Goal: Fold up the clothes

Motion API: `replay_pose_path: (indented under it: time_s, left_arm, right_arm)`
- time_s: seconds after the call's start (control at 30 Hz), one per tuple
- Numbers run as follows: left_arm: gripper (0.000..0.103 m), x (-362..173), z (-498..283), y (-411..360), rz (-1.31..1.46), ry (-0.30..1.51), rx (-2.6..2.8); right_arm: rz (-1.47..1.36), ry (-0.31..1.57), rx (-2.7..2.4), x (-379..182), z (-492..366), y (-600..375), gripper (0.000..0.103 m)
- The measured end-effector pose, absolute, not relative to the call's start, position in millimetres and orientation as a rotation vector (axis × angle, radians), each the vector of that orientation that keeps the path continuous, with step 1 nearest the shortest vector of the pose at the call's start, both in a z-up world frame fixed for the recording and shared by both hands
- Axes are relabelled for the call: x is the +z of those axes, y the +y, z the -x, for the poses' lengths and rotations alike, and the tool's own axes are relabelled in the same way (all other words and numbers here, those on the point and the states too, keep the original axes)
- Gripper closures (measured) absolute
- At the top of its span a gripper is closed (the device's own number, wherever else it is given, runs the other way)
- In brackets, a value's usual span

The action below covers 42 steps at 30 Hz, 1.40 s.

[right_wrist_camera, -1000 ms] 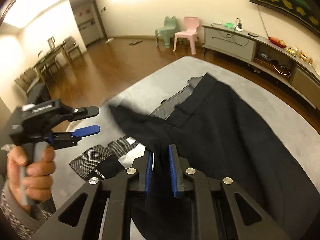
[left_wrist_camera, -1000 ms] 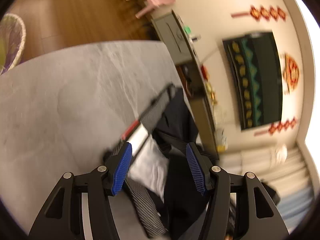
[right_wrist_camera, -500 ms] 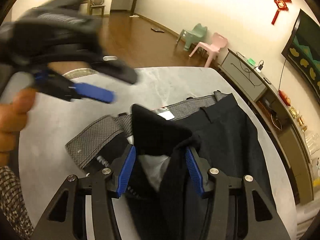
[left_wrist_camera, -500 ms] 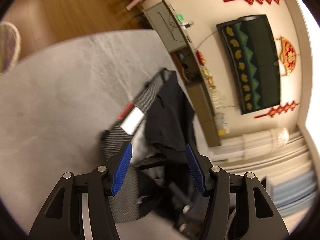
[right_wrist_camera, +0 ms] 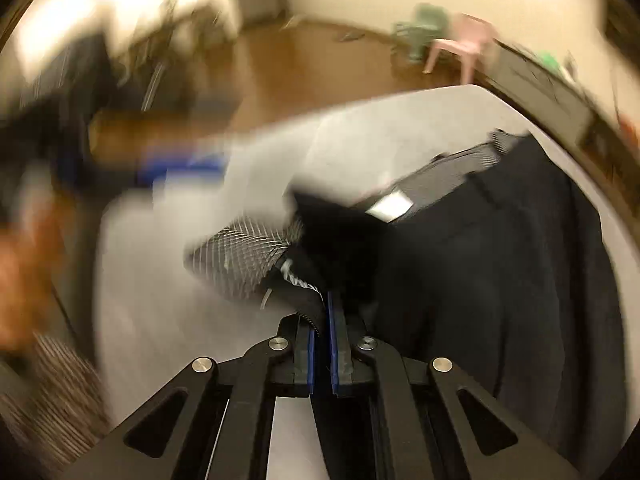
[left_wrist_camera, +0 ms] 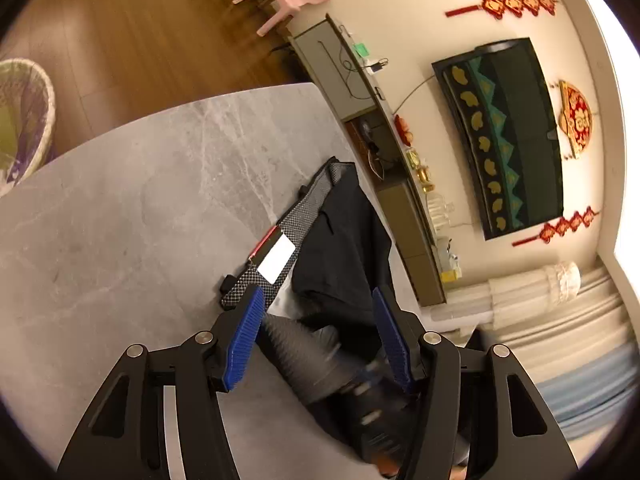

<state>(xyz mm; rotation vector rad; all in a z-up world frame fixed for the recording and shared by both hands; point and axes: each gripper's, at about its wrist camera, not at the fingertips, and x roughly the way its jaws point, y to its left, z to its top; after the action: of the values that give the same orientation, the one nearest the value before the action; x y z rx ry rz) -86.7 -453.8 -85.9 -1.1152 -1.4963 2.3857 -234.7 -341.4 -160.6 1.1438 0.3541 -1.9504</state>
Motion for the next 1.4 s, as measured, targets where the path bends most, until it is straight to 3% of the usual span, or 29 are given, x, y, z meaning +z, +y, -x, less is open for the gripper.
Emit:
replay_pose_path:
  time_s: [0.1, 0.27, 0.4, 0.47, 0.57, 0.73, 0.93, 0.97, 1.0, 1.13, 1.27, 1.37, 1.4]
  left_arm:
    - [0.045, -90, 97, -439, 1.165, -1.420, 2.360]
    - [0.045, -106, 122, -400, 1.274, -1.264, 2.289]
    - [0.045, -136, 138, -398, 1.332, -1.372, 2.208]
    - [0.045, -148, 138, -408, 1.300, -1.512, 2.145]
    - [0.045, -159, 134, -421, 1.241, -1.688, 2.060]
    - [0.045, -164, 128, -425, 1.212, -1.782, 2.021]
    - [0.045, -167, 128, -426, 1.214, -1.797, 2.012]
    - [0.045, -168, 128, -427, 1.212, -1.801, 2.008]
    - [0.045, -168, 129, -427, 1.212, -1.803, 2.005]
    - [0.044, -167, 132, -427, 1.228, -1.771, 2.035]
    - [0.044, -157, 139, -425, 1.246, -1.711, 2.165]
    - [0.044, -149, 134, -440, 1.183, -1.760, 2.304]
    - [0.044, -149, 130, -448, 1.158, -1.790, 2.324]
  right_arm:
    - [-1.231, 0.175, -1.938, -161, 261, -326, 0.097]
    - [-1.358, 0.107, -1.896, -190, 274, -330, 0.093]
    - [-1.328, 0.107, -1.893, -179, 268, -320, 0.057]
    - [-1.272, 0.121, -1.910, -163, 264, -312, 0.054]
    - [-1.192, 0.232, -1.962, -138, 261, -308, 0.054]
    - [-1.111, 0.383, -2.078, -114, 262, -312, 0.054]
    - [-1.220, 0.596, -1.972, -153, 289, -354, 0.055]
    - [-1.236, 0.599, -1.968, -156, 294, -356, 0.073]
    - [-1.249, 0.590, -1.975, -156, 297, -355, 0.097]
    - [-1.203, 0.453, -2.089, -134, 300, -331, 0.097]
    - [-1.075, 0.131, -2.198, -94, 278, -291, 0.097]
    - [-1.101, 0.065, -2.051, -109, 259, -300, 0.092]
    - [-1.134, 0.076, -1.984, -122, 255, -308, 0.081]
